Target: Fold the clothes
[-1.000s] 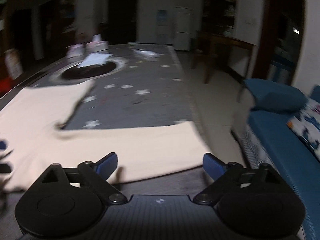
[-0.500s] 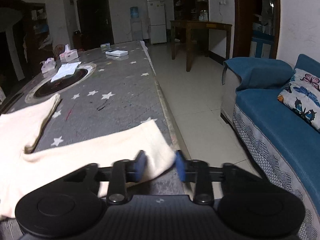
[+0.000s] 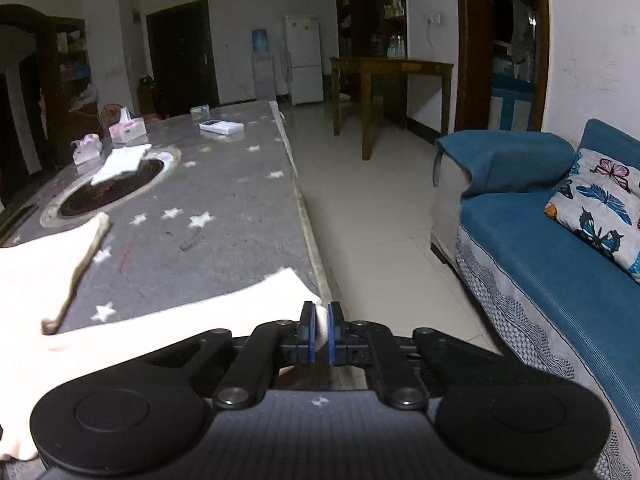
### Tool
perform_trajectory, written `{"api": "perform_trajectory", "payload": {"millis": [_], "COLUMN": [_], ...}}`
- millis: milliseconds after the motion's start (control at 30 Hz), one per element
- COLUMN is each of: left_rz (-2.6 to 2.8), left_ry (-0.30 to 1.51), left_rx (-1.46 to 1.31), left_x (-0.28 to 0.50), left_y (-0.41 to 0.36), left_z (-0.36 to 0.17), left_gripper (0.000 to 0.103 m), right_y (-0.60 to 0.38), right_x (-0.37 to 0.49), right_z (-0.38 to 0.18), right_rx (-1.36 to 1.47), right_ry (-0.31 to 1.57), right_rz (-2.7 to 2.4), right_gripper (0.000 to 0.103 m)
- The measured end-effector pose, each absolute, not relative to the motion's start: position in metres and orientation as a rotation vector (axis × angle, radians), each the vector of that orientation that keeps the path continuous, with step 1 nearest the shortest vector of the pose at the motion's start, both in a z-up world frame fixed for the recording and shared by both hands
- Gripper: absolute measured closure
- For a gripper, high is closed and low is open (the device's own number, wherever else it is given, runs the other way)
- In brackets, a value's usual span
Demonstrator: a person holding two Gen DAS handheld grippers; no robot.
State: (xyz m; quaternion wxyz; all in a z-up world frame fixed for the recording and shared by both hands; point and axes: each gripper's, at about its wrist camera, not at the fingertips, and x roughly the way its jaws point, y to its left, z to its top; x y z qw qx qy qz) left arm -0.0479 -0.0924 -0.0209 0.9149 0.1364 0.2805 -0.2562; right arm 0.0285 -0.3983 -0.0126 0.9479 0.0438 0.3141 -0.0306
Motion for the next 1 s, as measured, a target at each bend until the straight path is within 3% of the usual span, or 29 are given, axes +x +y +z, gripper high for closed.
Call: {"api": "perform_trajectory", "payload": {"millis": [500, 1000], "left_rz": [-0.27, -0.046], "left_ry": [0.5, 0.502], "left_rx": [0.114, 0.005], "left_x": [-0.056, -0.079], "left_y": [-0.005, 0.077], "left_z": [0.008, 0.006], "left_gripper": [0.053, 0.053], "right_y": [-0.3, -0.105], "right_x": [0.027, 0.029], "right_z": [0.099, 0.067], "right_rx": [0.05, -0.069], "right_ry": [0.484, 0.588], "right_rz": [0.321, 0.78], "right_gripper": [0.098, 0.098]}}
